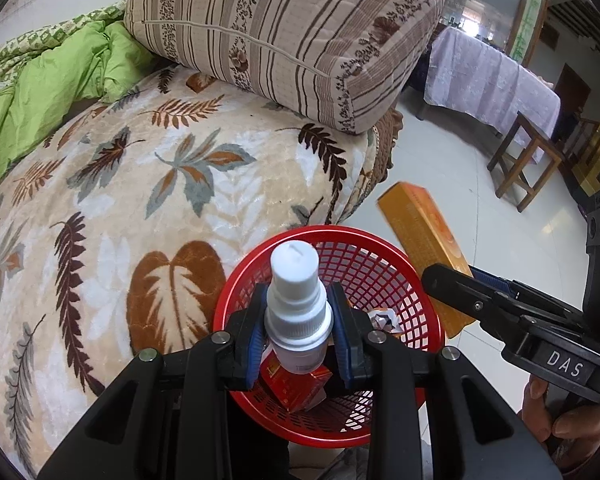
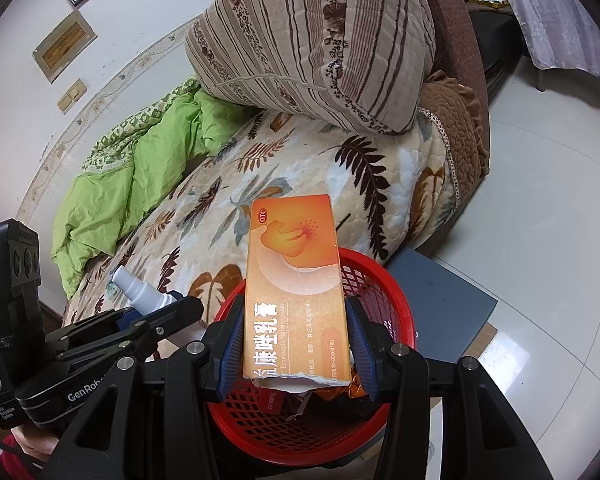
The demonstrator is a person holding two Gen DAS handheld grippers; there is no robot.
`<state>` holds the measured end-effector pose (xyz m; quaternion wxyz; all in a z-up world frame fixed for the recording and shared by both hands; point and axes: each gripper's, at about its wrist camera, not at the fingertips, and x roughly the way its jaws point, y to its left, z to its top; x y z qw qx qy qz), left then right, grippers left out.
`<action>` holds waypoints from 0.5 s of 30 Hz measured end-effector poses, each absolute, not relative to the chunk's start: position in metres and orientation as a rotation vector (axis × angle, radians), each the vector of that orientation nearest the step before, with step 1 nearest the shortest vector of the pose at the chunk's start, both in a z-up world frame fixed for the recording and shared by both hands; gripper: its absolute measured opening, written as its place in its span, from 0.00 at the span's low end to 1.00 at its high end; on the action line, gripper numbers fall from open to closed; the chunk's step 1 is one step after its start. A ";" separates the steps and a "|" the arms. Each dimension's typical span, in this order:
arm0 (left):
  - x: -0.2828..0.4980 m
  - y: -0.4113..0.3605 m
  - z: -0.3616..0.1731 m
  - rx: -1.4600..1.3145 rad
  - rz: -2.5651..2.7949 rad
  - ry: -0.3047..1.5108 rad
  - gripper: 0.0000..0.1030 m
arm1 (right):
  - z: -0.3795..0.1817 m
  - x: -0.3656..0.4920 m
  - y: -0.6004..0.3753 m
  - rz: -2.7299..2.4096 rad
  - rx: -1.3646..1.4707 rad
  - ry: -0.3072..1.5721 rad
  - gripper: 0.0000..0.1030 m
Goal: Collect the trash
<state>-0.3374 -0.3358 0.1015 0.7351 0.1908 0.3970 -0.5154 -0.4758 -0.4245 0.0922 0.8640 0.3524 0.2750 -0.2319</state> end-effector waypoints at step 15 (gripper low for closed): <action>-0.337 -0.327 0.111 0.397 -1.122 0.829 0.60 | 0.099 -0.476 -0.422 -0.520 0.714 0.585 0.55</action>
